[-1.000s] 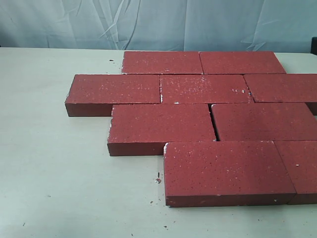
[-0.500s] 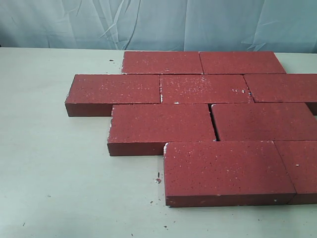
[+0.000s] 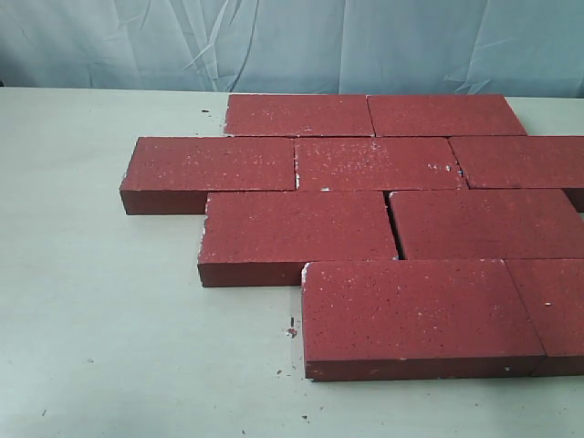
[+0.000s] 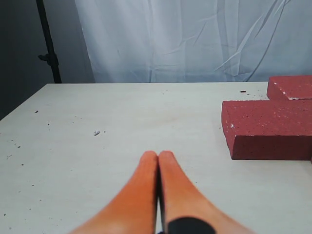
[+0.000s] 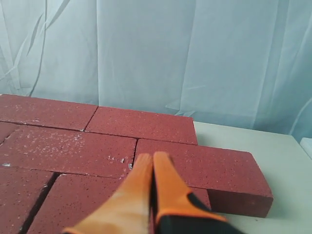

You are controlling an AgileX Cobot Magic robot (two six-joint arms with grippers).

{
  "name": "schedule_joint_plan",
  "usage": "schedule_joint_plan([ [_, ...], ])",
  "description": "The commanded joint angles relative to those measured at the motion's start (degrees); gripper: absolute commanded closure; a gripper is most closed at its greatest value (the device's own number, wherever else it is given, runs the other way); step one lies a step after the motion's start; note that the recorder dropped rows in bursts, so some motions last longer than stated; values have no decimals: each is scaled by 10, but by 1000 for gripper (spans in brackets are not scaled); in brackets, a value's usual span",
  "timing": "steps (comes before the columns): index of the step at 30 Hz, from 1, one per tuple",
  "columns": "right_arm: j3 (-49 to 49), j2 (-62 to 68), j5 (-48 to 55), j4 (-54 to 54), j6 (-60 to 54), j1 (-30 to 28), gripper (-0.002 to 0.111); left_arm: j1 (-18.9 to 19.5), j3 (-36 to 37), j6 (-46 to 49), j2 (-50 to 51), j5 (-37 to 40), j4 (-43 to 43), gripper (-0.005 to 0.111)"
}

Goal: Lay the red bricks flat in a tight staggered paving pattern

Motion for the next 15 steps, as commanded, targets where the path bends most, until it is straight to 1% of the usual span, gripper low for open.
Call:
schedule_joint_plan([
  [1, 40, -60, -4, 5, 1, -3, 109, 1, 2, 0, -3, 1, 0, 107],
  [3, 61, -95, 1, 30, 1, -24, 109, 1, 2, 0, -3, 1, 0, 107],
  [5, 78, -122, 8, 34, 1, -43, 109, 1, 2, 0, -3, 1, 0, 107],
  [10, 96, -200, 43, 31, 1, -44, 109, 1, 2, 0, -3, 1, 0, 107],
  [11, 96, -205, 57, 31, 1, -44, 109, 1, 2, 0, -3, 1, 0, 107],
  [15, 96, -209, 57, 31, 1, -44, 109, 1, 2, 0, -3, 1, 0, 107],
])
